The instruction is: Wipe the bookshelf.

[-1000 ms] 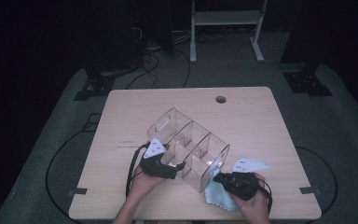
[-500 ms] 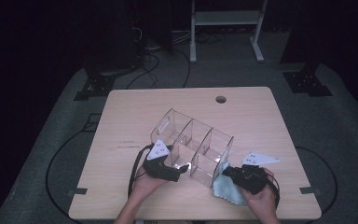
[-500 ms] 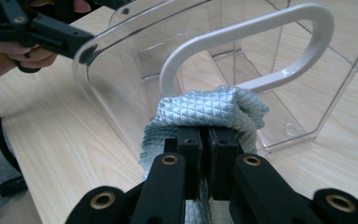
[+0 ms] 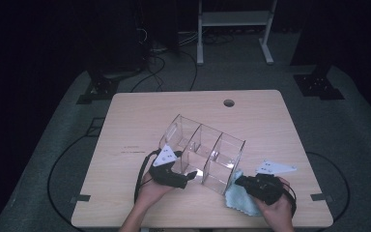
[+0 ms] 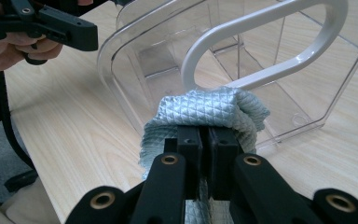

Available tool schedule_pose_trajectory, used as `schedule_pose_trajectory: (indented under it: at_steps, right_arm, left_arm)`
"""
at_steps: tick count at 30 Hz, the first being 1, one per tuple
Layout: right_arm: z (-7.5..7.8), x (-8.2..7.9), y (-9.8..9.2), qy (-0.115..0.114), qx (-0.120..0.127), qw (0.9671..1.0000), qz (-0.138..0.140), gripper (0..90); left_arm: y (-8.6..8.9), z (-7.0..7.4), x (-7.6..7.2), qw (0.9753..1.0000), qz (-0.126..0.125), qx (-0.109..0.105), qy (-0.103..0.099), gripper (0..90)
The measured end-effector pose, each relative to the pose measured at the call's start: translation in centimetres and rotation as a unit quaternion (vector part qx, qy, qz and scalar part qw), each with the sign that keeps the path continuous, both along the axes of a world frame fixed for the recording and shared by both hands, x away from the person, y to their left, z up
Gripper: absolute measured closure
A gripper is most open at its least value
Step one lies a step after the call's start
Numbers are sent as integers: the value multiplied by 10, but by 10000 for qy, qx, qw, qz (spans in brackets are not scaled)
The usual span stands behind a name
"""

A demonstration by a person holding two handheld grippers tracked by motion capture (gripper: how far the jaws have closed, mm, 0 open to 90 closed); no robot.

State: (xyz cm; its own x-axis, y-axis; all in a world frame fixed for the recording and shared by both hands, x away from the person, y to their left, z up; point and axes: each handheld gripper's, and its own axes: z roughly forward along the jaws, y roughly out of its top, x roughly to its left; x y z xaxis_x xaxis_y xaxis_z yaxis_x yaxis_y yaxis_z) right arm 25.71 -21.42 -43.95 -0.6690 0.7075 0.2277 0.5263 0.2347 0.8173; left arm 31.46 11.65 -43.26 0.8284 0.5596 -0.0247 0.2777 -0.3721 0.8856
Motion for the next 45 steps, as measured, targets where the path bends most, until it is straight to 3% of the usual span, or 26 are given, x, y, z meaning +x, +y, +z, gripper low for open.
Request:
schedule_pose_trajectory:
  at_steps: [6, 11, 14, 26, 35, 39, 45]
  right_arm:
    - [-2, -1, 1, 20, 21, 10000, 44, 856]
    - [-2, 0, 2, 62, -8, 10000, 62, 856]
    - [-2, 0, 2, 80, -9, 10000, 48, 855]
    - [-4, 0, 2, 81, -17, 10000, 26, 855]
    - [-3, 0, 3, 100, 10, 9999, 17, 855]
    - [-3, 3, 2, 113, 1, 9999, 23, 855]
    - [-3, 9, 1, 158, 2, 9999, 14, 855]
  left_arm:
    - [12, 7, 1, 9999, 84, -23, -96, 89]
    - [18, 15, -1, 9999, 4, -53, -135, 89]
    - [24, 13, -6, 9999, -35, 91, -134, 88]
    - [61, 15, -7, 9998, 160, 66, -122, 88]
    - [68, 10, 9, 9996, 258, -37, -82, 77]
    - [68, 4, 19, 9996, 206, -164, 106, 77]
    - [61, 2, 27, 9998, 159, -141, 54, 74]
